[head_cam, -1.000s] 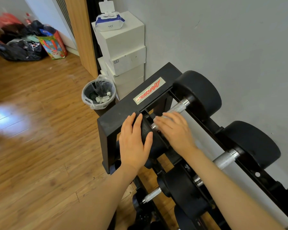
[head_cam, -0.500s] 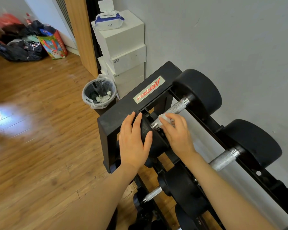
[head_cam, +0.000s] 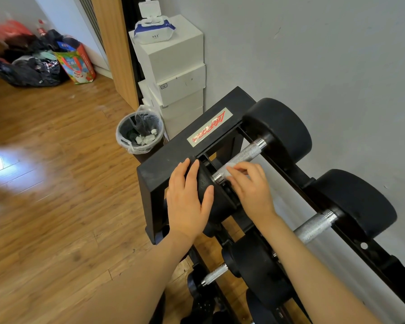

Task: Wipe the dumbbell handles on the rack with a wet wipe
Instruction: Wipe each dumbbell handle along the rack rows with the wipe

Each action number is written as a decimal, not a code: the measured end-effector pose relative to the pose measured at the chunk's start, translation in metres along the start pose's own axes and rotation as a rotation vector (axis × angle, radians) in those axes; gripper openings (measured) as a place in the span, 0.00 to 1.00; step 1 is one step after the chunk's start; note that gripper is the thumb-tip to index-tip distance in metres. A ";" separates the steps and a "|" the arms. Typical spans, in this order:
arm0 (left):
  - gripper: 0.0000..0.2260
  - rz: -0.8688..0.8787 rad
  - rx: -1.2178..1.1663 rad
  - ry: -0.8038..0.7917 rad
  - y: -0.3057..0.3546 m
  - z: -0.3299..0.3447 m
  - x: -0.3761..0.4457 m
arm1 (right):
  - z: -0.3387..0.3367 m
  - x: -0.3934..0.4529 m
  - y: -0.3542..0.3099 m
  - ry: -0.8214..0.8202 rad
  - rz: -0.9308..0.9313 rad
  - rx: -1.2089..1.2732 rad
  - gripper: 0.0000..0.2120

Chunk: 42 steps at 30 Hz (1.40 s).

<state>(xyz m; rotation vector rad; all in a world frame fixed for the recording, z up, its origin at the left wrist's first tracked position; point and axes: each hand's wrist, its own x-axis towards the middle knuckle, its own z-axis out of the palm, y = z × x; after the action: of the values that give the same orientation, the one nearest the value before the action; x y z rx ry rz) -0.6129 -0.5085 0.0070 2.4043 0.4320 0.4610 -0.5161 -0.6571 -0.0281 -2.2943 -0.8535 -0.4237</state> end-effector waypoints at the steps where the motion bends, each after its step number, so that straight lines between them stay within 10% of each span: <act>1: 0.27 0.002 0.000 0.002 0.000 0.000 0.000 | -0.003 0.001 0.000 0.033 0.001 -0.027 0.13; 42: 0.28 0.006 0.007 0.003 0.001 -0.001 0.000 | -0.001 -0.009 -0.013 -0.071 0.170 0.259 0.08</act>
<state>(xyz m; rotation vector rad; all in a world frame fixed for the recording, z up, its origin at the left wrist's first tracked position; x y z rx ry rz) -0.6130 -0.5089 0.0081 2.4126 0.4290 0.4666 -0.5314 -0.6543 -0.0257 -2.1287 -0.6952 -0.1473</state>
